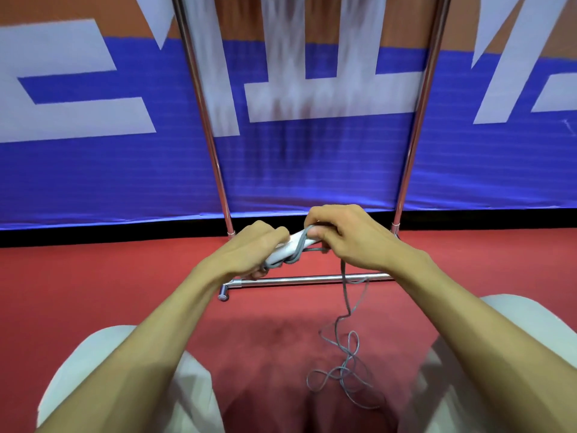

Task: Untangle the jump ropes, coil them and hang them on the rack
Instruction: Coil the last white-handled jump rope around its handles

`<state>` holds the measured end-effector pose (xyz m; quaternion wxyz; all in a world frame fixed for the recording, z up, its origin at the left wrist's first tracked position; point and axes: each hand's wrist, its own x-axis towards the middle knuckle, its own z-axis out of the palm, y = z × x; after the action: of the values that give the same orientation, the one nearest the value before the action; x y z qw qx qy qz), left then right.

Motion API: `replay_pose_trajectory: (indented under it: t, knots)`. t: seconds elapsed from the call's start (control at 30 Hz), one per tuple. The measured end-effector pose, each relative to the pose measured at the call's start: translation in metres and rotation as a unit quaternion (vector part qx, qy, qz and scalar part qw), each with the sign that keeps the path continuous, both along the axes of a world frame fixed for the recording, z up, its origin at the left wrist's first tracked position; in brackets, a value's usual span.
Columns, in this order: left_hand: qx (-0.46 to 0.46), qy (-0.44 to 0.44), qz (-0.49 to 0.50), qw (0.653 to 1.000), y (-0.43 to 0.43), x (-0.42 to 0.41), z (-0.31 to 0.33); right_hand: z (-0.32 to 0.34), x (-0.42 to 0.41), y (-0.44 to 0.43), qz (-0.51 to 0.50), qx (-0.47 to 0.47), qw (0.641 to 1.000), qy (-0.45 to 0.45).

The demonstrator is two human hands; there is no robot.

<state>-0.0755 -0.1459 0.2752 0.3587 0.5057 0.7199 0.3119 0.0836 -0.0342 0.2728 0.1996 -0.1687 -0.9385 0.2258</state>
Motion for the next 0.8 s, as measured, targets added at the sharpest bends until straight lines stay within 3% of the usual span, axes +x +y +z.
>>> replay_pose_trajectory:
  t: [0.07, 0.17, 0.23, 0.53, 0.67, 0.8]
  knots:
    - [0.022, -0.024, -0.038, 0.999, 0.000, 0.002, -0.002, 0.003, 0.003, 0.005, -0.014, -0.032, 0.999, -0.005]
    - [0.042, 0.132, -0.093, 0.986, -0.001, 0.002, -0.010, 0.004, 0.007, 0.012, -0.026, -0.042, 0.998, -0.027]
    - [0.063, 0.188, -0.089, 0.976, -0.001, 0.002, -0.015, 0.004, 0.007, 0.013, -0.033, -0.044, 0.998, -0.032]
    - [0.118, 0.231, 0.072, 0.963, 0.004, 0.012, -0.020, 0.011, 0.012, 0.017, -0.081, -0.050, 0.995, 0.007]
    - [0.102, 0.240, 0.088, 0.961, 0.007, 0.011, -0.018, 0.012, 0.020, 0.020, -0.106, -0.001, 0.994, 0.010]
    - [0.095, 0.237, 0.113, 0.960, 0.009, 0.003, -0.015, 0.007, 0.022, 0.020, -0.114, -0.012, 0.993, 0.004]
